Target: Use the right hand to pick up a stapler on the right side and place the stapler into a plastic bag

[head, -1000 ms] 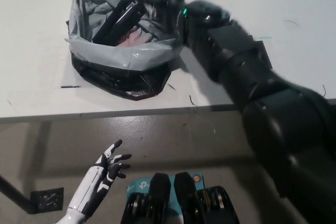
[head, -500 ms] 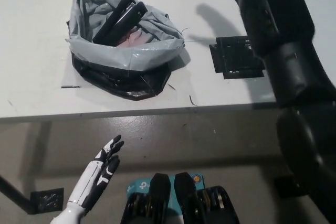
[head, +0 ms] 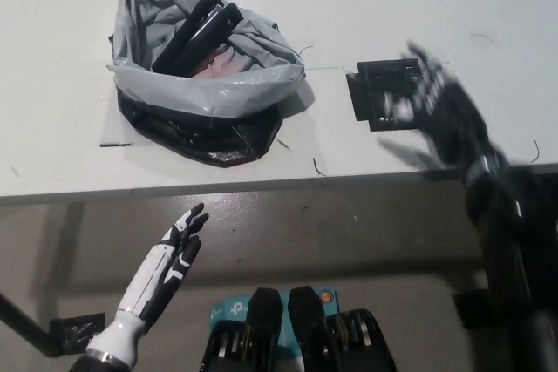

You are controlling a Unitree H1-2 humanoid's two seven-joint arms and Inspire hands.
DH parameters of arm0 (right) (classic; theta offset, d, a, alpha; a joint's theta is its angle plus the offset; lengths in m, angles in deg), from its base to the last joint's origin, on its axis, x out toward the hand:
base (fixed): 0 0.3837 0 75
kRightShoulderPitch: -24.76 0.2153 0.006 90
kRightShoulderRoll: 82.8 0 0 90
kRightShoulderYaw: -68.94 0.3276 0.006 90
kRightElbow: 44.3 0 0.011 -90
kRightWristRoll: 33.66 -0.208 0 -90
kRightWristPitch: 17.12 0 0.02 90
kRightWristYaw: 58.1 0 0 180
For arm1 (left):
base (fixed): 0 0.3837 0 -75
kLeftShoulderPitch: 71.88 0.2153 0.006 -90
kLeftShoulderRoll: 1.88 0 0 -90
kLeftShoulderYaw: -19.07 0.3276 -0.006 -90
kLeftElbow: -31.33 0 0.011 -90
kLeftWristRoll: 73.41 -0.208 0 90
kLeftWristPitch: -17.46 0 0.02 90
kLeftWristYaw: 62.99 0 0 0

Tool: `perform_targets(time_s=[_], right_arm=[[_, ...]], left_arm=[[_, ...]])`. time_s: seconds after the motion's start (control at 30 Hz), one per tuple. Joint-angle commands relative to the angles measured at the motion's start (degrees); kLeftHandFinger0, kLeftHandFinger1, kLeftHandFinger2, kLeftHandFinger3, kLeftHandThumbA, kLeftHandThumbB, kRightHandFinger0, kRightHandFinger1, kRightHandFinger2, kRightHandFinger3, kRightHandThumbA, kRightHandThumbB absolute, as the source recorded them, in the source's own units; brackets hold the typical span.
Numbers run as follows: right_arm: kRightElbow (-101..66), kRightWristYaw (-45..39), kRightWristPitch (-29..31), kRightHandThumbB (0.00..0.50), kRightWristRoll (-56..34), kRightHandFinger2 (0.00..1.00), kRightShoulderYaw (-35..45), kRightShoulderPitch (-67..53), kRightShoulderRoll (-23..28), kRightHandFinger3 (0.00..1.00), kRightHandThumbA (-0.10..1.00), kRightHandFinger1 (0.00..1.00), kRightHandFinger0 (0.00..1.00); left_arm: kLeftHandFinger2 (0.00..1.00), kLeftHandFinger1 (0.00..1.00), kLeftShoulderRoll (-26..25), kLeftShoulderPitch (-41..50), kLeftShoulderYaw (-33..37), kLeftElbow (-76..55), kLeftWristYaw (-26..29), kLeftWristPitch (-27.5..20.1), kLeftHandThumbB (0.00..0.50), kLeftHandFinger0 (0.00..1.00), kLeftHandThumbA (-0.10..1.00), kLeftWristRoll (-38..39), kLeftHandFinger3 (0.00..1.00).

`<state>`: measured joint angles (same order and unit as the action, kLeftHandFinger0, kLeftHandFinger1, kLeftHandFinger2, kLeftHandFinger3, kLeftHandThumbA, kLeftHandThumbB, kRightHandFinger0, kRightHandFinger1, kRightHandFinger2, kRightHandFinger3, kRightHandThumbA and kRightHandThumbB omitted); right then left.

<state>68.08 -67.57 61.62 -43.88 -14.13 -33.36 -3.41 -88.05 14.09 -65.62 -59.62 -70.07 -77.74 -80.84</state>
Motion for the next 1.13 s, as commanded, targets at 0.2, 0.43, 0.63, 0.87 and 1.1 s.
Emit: perform_targets(time_s=[0.2,0.43,0.63,0.87,1.1], right_arm=[[-58.2,11.9,38.2,0.299,26.3,1.00,-14.6,-30.6,-1.5,1.00,1.00,1.00,1.00],[-44.3,27.8,38.2,0.225,37.1,1.00,-18.5,-29.8,3.9,1.00,1.00,1.00,1.00],[-31.2,29.0,38.2,0.311,35.8,1.00,-17.4,-29.5,5.6,1.00,1.00,1.00,1.00],[-18.5,31.7,38.2,0.290,35.1,1.00,-20.4,-31.2,7.4,1.00,0.99,1.00,1.00],[-15.2,34.2,38.2,0.311,35.1,1.00,-24.3,-35.1,8.7,1.00,1.00,1.00,1.00]], left_arm=[[1.00,1.00,-0.2,-7.9,-4.8,0.5,-0.1,-2.1,0.251,1.00,1.00,7.9,1.00],[1.00,1.00,-0.6,-6.3,-4.6,-0.7,-0.7,-1.9,0.241,1.00,1.00,8.2,1.00],[1.00,1.00,-0.9,-4.7,-4.4,-1.3,-1.2,-2.2,0.232,1.00,1.00,8.7,1.00],[1.00,1.00,-1.0,-1.9,-4.0,-1.3,-1.5,-2.8,0.247,1.00,1.00,8.0,1.00],[1.00,1.00,-0.4,4.0,-3.4,-2.0,-1.7,-3.4,0.257,1.00,1.00,7.9,1.00]])
